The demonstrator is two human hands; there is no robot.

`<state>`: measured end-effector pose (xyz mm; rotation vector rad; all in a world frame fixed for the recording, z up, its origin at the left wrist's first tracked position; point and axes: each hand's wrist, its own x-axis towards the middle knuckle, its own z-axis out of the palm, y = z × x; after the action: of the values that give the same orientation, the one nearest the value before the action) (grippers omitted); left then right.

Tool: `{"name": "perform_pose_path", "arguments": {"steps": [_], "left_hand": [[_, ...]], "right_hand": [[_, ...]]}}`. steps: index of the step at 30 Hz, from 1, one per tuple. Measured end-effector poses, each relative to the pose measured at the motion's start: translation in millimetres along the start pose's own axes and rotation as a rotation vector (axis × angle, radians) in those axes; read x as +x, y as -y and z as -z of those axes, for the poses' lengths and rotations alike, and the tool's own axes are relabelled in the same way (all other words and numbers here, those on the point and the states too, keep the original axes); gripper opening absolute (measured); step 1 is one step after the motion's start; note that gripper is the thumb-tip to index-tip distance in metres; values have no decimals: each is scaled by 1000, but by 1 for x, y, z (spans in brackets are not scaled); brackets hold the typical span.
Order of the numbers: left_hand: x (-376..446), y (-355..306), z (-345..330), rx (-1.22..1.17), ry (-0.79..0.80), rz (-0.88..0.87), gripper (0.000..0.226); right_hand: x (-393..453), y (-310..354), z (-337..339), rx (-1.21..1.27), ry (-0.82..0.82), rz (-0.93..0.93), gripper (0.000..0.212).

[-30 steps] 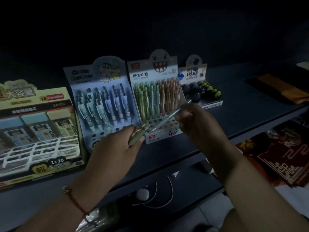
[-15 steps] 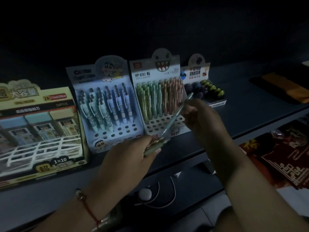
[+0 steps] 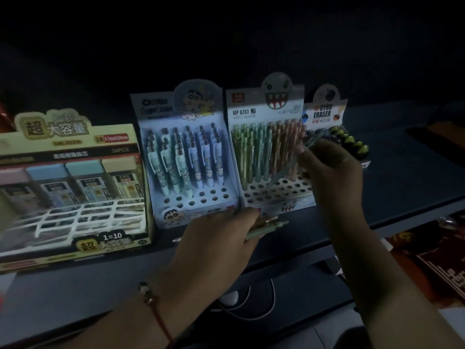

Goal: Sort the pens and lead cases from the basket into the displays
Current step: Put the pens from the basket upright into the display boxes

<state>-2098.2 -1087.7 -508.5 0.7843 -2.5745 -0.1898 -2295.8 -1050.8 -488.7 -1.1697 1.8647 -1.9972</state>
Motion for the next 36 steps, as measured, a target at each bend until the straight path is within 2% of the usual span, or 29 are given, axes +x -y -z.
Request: {"name": "perform_pose_path", "arguments": {"steps": [4,10,18,25,28,30,36], "left_hand": [[2,1,-2,24,-15,-11,15],[0,5,-2,-53,9,7,19],[1,12,-1,-49,0,29,18],[1,15,-2,-47,-19,29,15],[1,17,-2,-50,-10,33,15],[1,18,-3,-47,-1,37,16],[2,21,-3,-49,14,54,19]], "right_hand": [[1,-6,-12,-67,20,84,11],[8,-17,-26,-172,62,156,32],[15,-17,-33,-368,83,267,45],[20,-28,-35,-485,167,274,40],[20,-36,-41,-449,112,206,15],[21,-40,-44,-426,82,179,14],[19,-40,-45,-423,142,160,18]]}}
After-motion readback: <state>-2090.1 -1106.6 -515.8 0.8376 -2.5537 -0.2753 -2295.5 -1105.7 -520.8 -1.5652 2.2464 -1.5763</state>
